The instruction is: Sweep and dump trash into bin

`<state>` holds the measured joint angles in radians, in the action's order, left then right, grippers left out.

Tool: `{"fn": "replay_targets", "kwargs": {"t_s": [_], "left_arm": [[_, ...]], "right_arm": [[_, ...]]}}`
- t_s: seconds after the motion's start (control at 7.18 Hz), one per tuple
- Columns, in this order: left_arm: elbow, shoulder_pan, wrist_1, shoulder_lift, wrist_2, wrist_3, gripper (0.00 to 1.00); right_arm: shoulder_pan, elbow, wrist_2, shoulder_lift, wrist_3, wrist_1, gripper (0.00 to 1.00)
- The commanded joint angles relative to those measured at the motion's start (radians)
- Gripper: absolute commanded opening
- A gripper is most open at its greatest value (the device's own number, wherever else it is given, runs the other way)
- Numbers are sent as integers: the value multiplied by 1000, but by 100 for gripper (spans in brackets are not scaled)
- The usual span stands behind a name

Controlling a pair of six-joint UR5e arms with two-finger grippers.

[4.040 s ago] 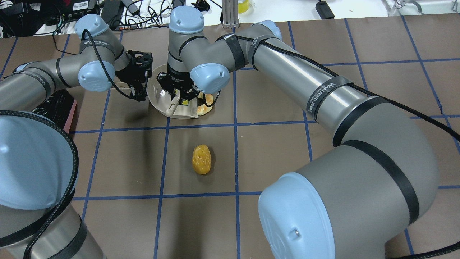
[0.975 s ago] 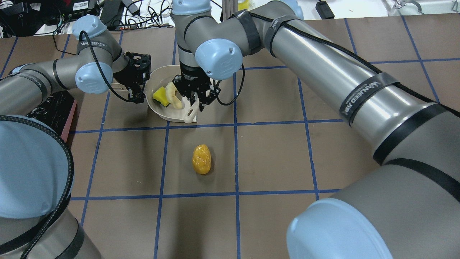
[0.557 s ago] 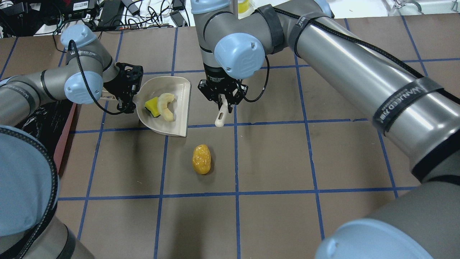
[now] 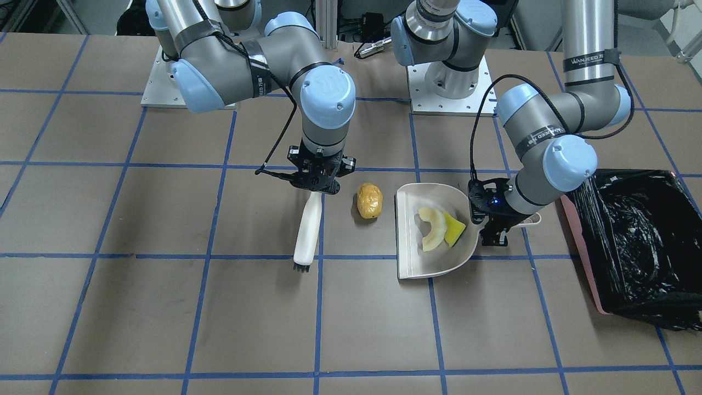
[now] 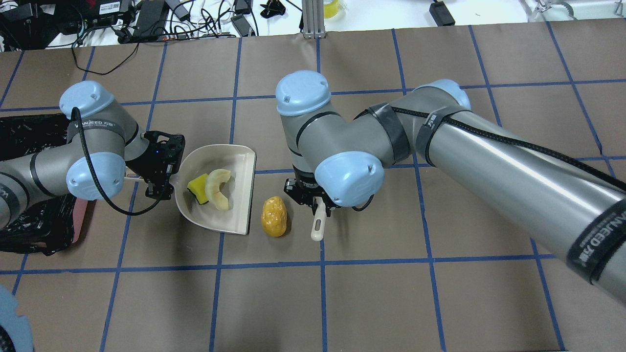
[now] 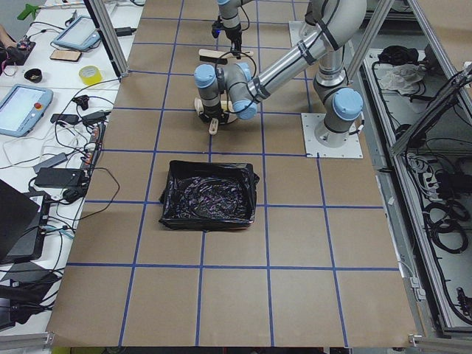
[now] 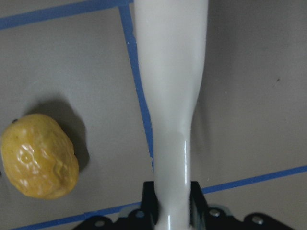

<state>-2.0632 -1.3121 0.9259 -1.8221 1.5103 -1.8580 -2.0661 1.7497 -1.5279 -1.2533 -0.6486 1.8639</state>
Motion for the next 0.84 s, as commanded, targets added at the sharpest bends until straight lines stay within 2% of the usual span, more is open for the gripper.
{"fn": "replay_targets", "kwargs": {"t_s": [0.0,0.28,0.56,0.7], "left_arm": [[-80,2,-68,37,4,2,0],[-80,2,-68,38,4,6,0],[-78,2,-68,38,4,6,0],[-77,2,-68,38,4,6,0]], "right_arm": [[-87,66,3,8,-64,104,0],[-123,93,3,14,-101,156,0],[-184,90,3,63,-210,259,0],[-199,67,49,81,-271,300,0]]}}
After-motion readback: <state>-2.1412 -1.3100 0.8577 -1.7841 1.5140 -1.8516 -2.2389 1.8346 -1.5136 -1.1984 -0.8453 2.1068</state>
